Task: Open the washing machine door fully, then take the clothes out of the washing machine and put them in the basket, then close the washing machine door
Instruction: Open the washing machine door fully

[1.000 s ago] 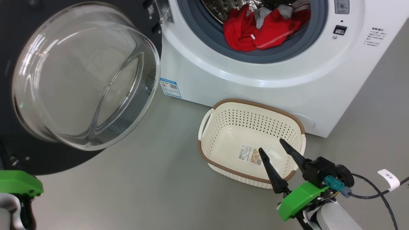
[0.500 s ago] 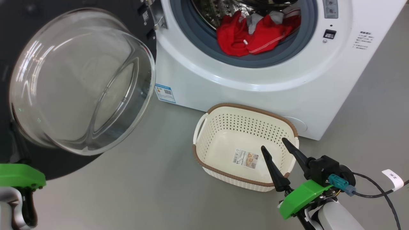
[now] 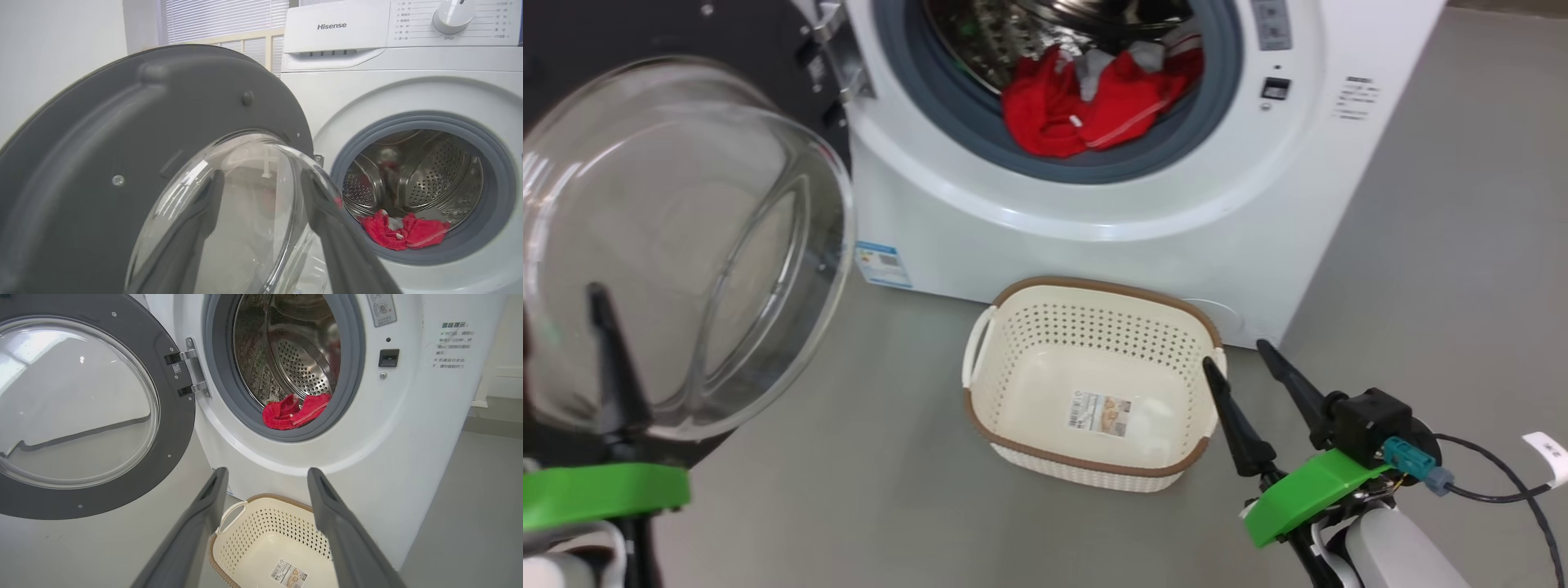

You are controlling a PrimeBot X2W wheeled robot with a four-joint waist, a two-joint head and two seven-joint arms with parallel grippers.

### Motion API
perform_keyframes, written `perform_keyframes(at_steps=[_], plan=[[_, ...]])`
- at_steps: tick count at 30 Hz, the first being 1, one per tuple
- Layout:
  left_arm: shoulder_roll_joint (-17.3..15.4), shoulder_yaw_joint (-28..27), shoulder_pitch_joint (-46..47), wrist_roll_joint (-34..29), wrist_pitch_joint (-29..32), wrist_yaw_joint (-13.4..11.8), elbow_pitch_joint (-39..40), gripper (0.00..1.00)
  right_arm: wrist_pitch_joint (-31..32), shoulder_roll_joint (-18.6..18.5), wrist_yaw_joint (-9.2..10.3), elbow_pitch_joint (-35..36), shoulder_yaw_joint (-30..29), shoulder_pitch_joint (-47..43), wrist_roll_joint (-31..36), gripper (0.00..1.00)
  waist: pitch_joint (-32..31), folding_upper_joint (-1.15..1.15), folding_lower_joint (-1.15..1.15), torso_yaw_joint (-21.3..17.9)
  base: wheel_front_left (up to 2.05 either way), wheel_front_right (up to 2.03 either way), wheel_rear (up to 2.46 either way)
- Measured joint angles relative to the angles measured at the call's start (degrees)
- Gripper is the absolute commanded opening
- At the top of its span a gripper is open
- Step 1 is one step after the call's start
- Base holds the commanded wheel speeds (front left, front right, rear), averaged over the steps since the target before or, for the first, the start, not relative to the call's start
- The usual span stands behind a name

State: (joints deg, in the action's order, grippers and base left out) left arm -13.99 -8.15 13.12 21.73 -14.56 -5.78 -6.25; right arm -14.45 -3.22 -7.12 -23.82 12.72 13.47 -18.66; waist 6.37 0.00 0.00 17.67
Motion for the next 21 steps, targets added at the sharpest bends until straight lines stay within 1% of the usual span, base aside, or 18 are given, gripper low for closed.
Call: perform_keyframes(at_steps=[2, 3, 5, 7, 8, 9, 11, 15, 21], plan=[[0.77, 1.18, -0.49, 0.29, 0.01, 1.08, 2.15, 1.00, -0.01, -0.02, 0.00, 0.12, -0.69, 0.00, -0.01, 1.00, -0.20, 0.00, 0.00, -0.98, 0.00, 0.00, 0.00], [0.85, 1.70, -0.69, 0.38, 0.00, 1.35, 2.87, 1.00, -0.02, -0.02, 0.00, 0.25, -0.94, 0.00, -0.01, 1.00, -0.30, 0.00, 0.00, -1.47, 0.00, 0.00, 0.00], [0.49, 3.09, -1.57, 0.35, 0.01, 2.98, 4.20, 1.00, -0.02, 0.01, 0.00, 0.56, -1.30, 0.01, -0.01, 1.00, -0.45, 0.00, 0.00, -2.51, 0.00, 0.00, 0.00], [0.55, 4.61, -1.99, 0.10, 0.02, 3.50, 4.64, 1.00, -0.02, 0.01, 0.00, 0.81, -1.82, 0.01, 0.02, 1.00, -0.58, 0.00, 0.00, -3.56, 0.00, 0.00, 0.00], [0.66, 5.55, -2.60, 0.11, 0.12, 4.32, 4.85, 1.00, -0.02, 0.01, 0.00, 1.05, -2.56, 0.01, 0.11, 1.00, -0.70, 0.00, 0.00, -4.63, 0.00, 0.00, 0.00], [0.77, 6.13, -2.81, 0.12, 0.41, 4.42, 4.85, 1.00, -0.02, 0.00, 0.00, 1.23, -2.88, 0.01, 0.21, 1.00, -0.76, 0.00, 0.00, -5.19, 0.00, 0.00, 0.00], [0.96, 7.02, -3.29, 0.20, 0.45, 5.37, 4.97, 1.00, -0.04, 0.04, 0.00, 1.82, -3.41, 0.01, 0.60, 1.00, -0.87, 0.00, 0.00, -6.32, 0.00, 0.00, 0.00], [1.65, 8.08, -4.23, 0.71, 0.70, 5.80, 5.22, 1.00, -0.18, 0.02, 0.00, 2.96, -4.92, 0.00, 1.52, 1.00, -1.01, 0.00, 0.00, -8.54, 0.00, 0.00, 0.00], [1.93, 8.45, -6.92, 1.14, 1.15, 5.81, 4.97, 1.00, -0.18, 0.08, 0.00, 5.63, -6.45, -0.36, 2.86, 1.00, -1.55, 0.00, 0.00, -11.88, 0.00, 0.00, 0.00]])
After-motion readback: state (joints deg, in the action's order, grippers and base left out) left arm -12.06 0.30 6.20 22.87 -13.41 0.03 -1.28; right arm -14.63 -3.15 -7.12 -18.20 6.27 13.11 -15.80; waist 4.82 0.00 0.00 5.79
